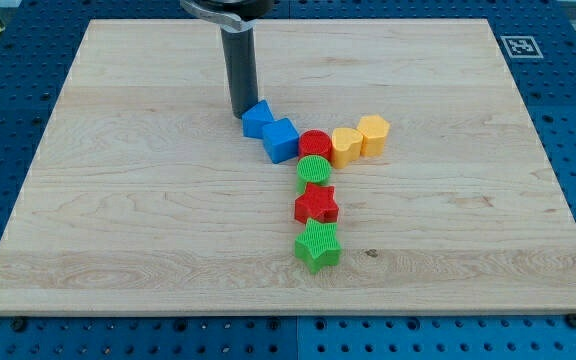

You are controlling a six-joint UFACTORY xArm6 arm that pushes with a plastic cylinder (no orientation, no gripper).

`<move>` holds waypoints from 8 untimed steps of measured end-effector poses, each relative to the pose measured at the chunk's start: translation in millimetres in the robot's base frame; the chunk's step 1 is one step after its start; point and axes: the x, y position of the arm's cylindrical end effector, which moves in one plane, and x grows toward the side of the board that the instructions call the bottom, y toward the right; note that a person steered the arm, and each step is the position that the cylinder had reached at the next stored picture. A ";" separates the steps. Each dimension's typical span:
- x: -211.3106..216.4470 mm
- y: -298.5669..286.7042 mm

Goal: Move the blue cube towards the bottom left

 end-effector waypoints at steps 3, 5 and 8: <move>-38.1 -6.3; -4.8 99.0; 41.2 50.3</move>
